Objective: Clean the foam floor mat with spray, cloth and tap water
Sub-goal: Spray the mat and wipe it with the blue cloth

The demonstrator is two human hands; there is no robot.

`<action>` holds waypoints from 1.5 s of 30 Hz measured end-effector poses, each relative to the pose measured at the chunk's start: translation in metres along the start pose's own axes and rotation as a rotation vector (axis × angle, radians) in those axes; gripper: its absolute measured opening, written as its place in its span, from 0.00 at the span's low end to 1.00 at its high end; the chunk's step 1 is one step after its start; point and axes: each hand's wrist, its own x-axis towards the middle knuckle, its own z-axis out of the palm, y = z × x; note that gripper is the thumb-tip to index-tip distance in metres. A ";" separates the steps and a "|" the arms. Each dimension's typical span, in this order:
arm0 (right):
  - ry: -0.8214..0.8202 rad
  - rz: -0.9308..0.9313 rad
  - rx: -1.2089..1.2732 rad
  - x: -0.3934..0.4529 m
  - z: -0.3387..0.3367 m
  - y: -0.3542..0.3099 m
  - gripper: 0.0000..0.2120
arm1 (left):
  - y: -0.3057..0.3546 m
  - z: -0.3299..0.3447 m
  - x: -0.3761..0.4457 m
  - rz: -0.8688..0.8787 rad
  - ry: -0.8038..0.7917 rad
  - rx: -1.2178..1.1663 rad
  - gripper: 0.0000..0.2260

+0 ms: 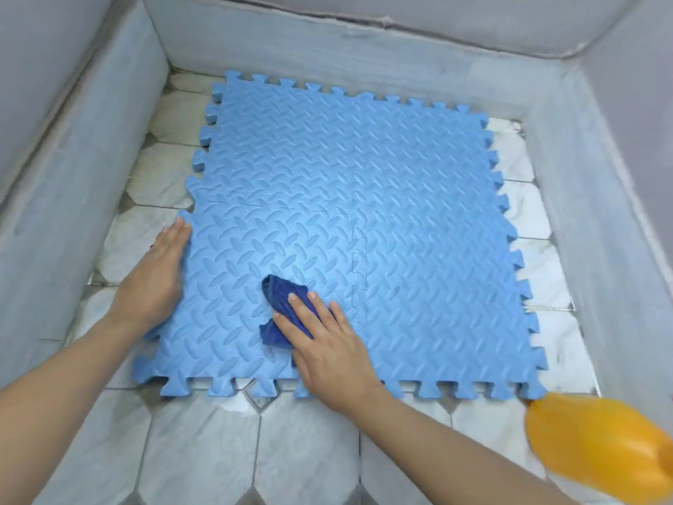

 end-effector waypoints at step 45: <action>0.076 0.395 0.146 0.096 -0.032 0.157 0.23 | 0.064 0.046 0.006 -0.008 0.133 0.061 0.32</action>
